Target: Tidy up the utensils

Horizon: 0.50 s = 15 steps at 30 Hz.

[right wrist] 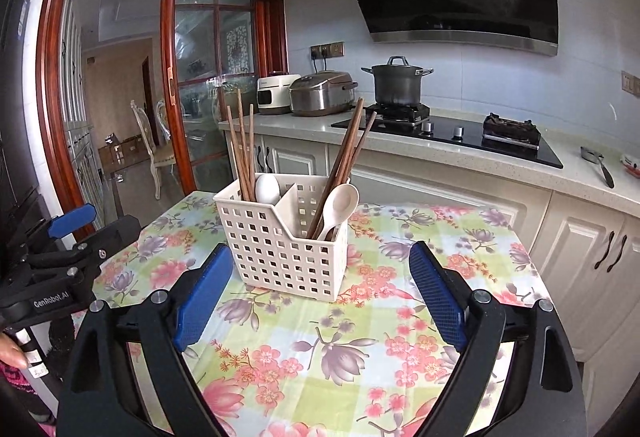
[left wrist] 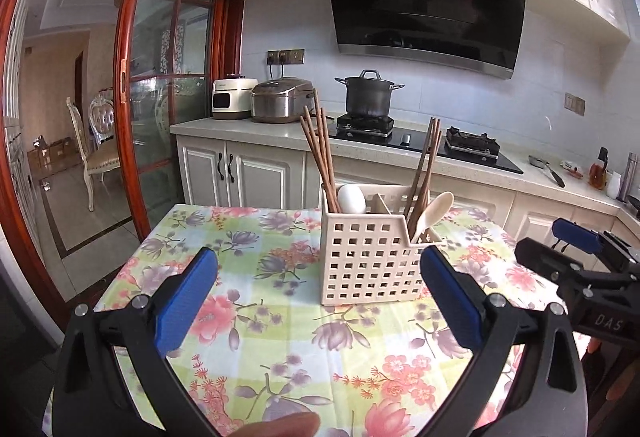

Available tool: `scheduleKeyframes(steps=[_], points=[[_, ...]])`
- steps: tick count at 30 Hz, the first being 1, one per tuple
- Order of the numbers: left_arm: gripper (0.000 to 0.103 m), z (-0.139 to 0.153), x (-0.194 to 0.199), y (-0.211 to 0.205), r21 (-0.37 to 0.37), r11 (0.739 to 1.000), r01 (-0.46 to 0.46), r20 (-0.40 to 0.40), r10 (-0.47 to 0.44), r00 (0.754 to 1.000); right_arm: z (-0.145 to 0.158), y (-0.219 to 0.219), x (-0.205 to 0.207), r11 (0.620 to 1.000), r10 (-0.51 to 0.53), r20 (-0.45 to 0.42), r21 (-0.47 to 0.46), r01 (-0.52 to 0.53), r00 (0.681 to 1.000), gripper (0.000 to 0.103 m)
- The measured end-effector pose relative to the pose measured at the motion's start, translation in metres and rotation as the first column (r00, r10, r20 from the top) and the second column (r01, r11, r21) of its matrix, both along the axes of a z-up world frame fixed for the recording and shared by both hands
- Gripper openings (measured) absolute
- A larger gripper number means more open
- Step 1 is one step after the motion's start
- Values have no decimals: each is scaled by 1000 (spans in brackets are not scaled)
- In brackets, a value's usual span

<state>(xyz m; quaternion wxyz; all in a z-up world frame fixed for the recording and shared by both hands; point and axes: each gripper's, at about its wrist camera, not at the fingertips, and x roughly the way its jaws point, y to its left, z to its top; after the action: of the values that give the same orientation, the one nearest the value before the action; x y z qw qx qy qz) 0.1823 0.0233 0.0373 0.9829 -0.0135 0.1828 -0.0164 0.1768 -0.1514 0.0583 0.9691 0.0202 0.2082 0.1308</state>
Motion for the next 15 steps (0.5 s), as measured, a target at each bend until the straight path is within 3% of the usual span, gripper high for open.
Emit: scheduleKeyframes(steps=[15], points=[[98, 5, -7, -9, 13, 999, 53, -18, -53, 998, 13, -4, -13, 1000, 14, 8, -9, -14, 1000, 84]])
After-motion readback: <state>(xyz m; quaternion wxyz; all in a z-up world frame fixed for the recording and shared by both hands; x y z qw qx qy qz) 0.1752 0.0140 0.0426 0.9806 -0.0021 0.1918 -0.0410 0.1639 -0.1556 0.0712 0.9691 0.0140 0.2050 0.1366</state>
